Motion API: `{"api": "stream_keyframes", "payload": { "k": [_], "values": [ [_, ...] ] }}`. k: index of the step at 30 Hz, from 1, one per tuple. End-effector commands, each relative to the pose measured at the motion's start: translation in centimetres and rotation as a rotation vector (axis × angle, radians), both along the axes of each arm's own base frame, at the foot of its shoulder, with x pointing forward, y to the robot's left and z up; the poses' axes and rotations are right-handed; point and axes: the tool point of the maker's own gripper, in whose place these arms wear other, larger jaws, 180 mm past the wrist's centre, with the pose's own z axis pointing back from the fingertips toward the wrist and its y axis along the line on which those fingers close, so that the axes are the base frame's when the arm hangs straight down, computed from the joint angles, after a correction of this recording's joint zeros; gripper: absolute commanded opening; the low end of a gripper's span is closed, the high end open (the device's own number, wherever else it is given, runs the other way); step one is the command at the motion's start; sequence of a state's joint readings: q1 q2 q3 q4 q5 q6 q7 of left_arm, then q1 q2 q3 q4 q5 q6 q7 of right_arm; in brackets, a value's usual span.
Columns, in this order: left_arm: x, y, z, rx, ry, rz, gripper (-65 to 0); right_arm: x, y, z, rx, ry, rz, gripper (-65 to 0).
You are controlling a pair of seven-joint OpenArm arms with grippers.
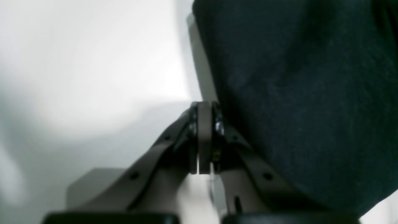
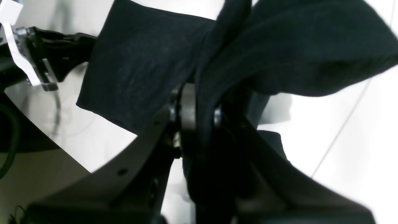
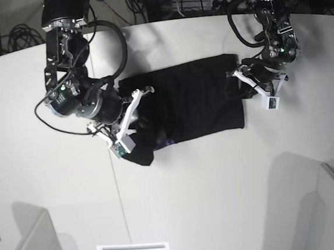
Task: Fold the T-shirt properly
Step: 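Grasp the other strip end with the right gripper, left gripper holding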
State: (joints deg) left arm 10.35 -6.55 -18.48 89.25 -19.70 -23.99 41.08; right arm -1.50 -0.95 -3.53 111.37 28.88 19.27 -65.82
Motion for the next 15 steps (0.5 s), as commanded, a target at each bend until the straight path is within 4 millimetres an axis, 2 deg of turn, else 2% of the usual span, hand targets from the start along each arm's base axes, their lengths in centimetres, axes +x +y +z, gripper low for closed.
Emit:
{"api": "stream_keyframes", "payload": {
  "k": [1,4,10,15],
  "values": [
    [0.4,0.2,0.7,0.012,-0.023,-0.008,-65.0,0.6,1.0,1.6,0.039,-0.055,0.019,-65.0],
    [0.5,0.7,1.0,0.017,-0.031,0.003,-65.0,0.3,2.1,1.8,0.051,-0.055,0.043,-65.0],
    [0.2,3.9,3.8,0.069,-0.1,0.079,-65.0,0.2,2.6,2.0,0.068,-0.054,0.042,-65.0],
    [-0.4,5.2,2.9,0.069,-0.071,0.118,-65.0,0.3,2.6,2.1,0.069,-0.057,0.044,-65.0]
  ]
}}
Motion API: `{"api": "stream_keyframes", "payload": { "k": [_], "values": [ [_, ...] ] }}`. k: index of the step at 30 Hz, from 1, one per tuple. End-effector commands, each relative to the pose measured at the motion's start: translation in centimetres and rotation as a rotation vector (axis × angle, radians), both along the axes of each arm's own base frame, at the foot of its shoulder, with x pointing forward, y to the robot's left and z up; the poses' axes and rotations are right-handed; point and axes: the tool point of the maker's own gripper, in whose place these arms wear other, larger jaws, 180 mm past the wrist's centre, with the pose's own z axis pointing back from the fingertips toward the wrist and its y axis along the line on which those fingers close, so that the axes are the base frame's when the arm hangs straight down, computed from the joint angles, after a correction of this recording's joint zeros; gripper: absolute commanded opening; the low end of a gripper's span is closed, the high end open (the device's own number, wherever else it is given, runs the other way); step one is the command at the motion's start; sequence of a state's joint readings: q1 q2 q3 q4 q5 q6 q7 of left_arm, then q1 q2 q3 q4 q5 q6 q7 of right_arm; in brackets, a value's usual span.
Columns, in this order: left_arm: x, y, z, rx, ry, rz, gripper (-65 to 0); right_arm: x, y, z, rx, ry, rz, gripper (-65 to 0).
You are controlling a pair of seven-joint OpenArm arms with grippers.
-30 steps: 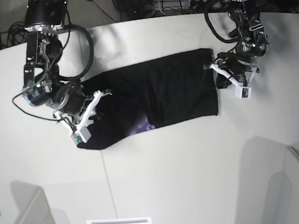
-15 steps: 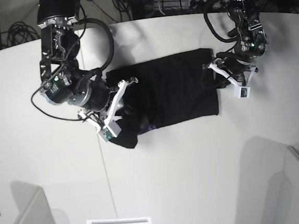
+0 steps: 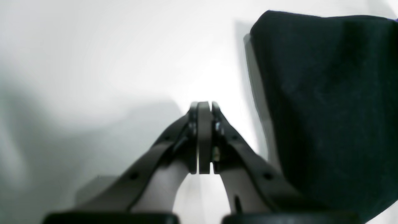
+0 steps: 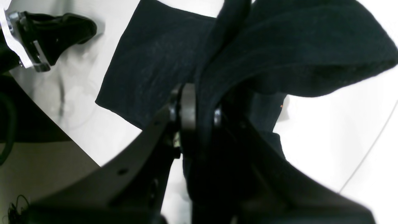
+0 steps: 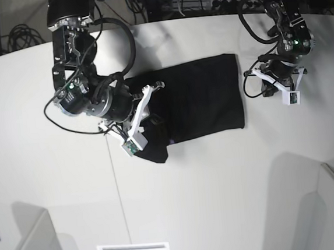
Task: Fold the T-shirt properly
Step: 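Grasp the other strip end with the right gripper, left gripper holding, then fold the held end with the right gripper over toward the left gripper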
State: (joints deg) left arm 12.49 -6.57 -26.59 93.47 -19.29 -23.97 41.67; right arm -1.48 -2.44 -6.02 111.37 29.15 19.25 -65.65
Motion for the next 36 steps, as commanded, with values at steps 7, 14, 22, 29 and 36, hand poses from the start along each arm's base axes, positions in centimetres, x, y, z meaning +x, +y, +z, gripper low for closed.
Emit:
{"api": "stream_keyframes", "payload": {
  "k": [7,14,22,29,36],
  "values": [
    [-0.2,-2.2,-2.3,-0.048,0.05,-0.047,-65.0,0.8,1.1,1.9,0.057,-0.053,-0.002,-65.0],
    [0.1,-5.2,-2.8,-0.068,0.063,-0.127,-65.0,0.7,2.0,2.3,0.088,-0.05,0.0,-65.0],
    [0.6,-6.9,-2.4,-0.086,0.045,-0.156,-65.0,0.6,2.4,2.5,0.102,-0.048,-0.001,-65.0],
    [0.4,-6.9,-2.3,-0.084,0.046,-0.158,-65.0,0.7,2.8,2.7,0.115,-0.051,-0.002,-65.0],
    [0.4,-6.7,-2.3,-0.08,0.046,-0.157,-65.0,0.1,4.8,3.4,0.14,-0.08,0.05,-65.0]
  ]
}}
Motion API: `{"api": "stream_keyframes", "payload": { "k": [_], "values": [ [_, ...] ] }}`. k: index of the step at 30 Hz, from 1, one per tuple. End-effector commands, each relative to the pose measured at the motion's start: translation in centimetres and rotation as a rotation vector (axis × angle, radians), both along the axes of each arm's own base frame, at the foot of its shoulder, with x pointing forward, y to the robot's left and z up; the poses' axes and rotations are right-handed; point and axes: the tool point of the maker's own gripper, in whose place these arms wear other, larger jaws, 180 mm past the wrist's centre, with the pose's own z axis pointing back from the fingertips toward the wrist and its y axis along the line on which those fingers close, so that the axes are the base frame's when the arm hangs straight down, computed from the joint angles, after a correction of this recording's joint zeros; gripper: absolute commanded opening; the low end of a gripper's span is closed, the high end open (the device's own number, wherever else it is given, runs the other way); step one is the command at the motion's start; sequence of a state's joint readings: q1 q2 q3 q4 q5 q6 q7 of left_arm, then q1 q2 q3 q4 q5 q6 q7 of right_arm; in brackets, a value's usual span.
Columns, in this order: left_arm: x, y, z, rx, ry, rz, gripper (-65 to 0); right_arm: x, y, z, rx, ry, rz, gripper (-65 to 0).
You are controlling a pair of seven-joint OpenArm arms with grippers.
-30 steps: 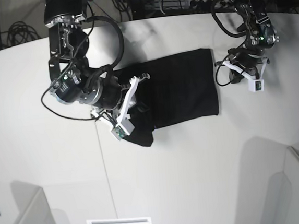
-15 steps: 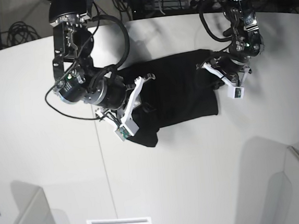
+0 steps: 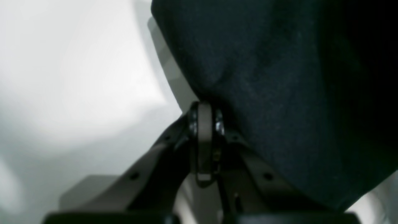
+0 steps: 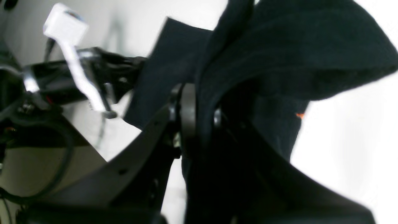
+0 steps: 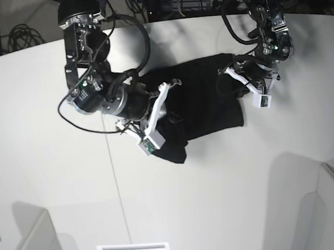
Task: Fold the T-shirt properly
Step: 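Fold the held end with the right gripper over toward the left gripper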
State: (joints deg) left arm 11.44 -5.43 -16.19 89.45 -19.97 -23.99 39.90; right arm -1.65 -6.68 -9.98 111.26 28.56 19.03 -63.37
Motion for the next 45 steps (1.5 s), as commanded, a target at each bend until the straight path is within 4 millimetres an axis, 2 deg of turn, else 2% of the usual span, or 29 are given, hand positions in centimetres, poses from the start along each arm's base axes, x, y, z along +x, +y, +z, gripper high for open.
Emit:
{"api": "stream_keyframes", "payload": {
  "k": [1,5,7,12,20,27,32,37,42,45],
  "values": [
    [0.0,0.2,0.2,0.014,0.006,-0.008,-65.0,0.4,1.2,1.8,0.056,-0.053,0.017,-65.0],
    [-0.2,0.2,0.1,0.014,0.009,-0.008,-65.0,-0.3,2.4,1.9,0.054,-0.058,0.061,-65.0],
    [-0.7,0.2,-0.2,0.014,0.02,-0.008,-65.0,-0.3,2.5,1.9,0.055,-0.058,0.062,-65.0],
    [-0.8,0.2,0.7,0.026,-0.003,-0.015,-65.0,0.1,2.7,1.3,0.07,-0.048,0.053,-65.0],
    [-1.5,0.3,0.5,0.031,0.008,-0.018,-65.0,-1.2,6.4,-0.6,0.115,0.007,0.098,-65.0],
    [-2.2,1.1,0.4,0.052,0.019,-0.022,-65.0,-1.9,8.9,-1.3,0.135,0.01,0.147,-65.0],
    [-2.9,5.4,2.1,0.098,-0.014,0.087,-65.0,-2.1,9.3,-1.9,0.129,0.028,0.161,-65.0],
    [-3.4,6.3,2.1,0.109,-0.009,0.108,-65.0,-2.1,9.4,-1.9,0.131,0.029,0.162,-65.0],
    [-5.4,7.9,2.2,0.134,0.01,0.147,-65.0,-1.5,9.7,-2.4,0.123,0.043,0.164,-65.0],
    [-6.4,9.1,3.1,0.164,0.001,0.17,-65.0,-0.9,9.7,-2.8,0.125,0.05,0.14,-65.0]
  ]
}}
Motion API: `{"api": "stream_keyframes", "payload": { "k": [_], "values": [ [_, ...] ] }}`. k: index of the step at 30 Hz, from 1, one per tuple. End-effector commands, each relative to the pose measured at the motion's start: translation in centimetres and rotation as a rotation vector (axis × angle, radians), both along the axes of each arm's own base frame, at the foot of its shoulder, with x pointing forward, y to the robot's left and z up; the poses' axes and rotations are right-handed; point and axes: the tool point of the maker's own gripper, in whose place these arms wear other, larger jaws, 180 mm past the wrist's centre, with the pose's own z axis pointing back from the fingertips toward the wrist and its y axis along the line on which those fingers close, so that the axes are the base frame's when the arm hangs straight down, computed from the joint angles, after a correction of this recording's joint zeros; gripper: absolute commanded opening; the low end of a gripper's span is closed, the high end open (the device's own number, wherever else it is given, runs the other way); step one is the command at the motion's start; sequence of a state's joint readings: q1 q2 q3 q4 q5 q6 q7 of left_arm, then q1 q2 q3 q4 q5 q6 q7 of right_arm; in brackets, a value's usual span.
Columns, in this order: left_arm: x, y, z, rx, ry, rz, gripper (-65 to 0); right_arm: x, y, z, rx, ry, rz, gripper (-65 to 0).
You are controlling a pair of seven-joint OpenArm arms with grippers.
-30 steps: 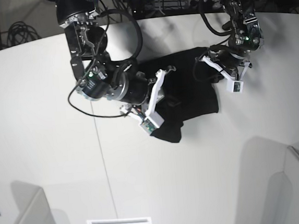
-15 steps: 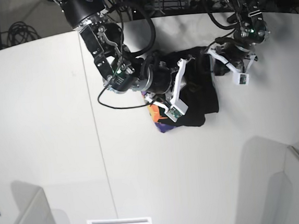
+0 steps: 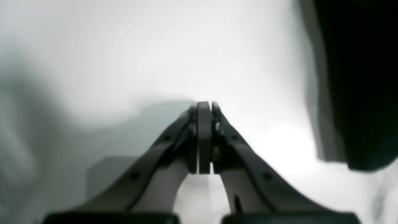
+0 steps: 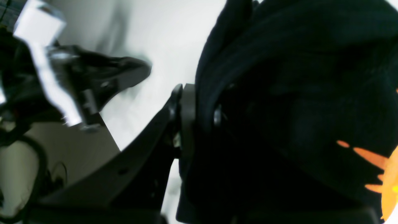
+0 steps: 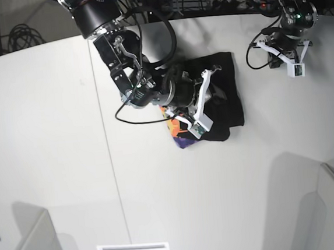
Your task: Fold the T-shirt properly
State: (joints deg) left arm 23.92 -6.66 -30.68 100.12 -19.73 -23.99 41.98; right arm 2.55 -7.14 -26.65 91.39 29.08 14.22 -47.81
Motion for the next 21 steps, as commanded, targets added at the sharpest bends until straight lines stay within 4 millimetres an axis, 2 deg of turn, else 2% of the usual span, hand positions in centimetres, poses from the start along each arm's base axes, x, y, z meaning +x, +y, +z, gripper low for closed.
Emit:
{"api": "stream_keyframes", "payload": {
  "k": [1,3,5,11,17,21],
  "values": [
    [0.4,0.4,1.5,0.017,-0.048,-0.004,-65.0,1.1,0.7,1.9,0.051,-0.032,-0.022,-65.0],
    [-0.2,1.3,2.2,0.043,-0.054,0.012,-65.0,0.9,0.7,1.7,0.05,-0.018,-0.033,-65.0],
    [-1.0,2.3,2.8,0.057,-0.06,0.036,-65.0,0.0,1.7,1.8,0.047,-0.022,0.006,-65.0],
    [-3.5,5.4,5.1,-0.071,-0.146,0.198,-65.0,-2.0,3.7,1.8,0.037,-0.02,0.074,-65.0],
    [-4.8,7.4,6.6,-0.097,-0.189,0.263,-65.0,-1.1,3.8,2.3,0.044,-0.023,0.021,-65.0],
    [-5.0,7.7,6.6,-0.091,-0.187,0.269,-65.0,-1.0,3.7,1.2,0.026,-0.002,0.019,-65.0]
  ]
}}
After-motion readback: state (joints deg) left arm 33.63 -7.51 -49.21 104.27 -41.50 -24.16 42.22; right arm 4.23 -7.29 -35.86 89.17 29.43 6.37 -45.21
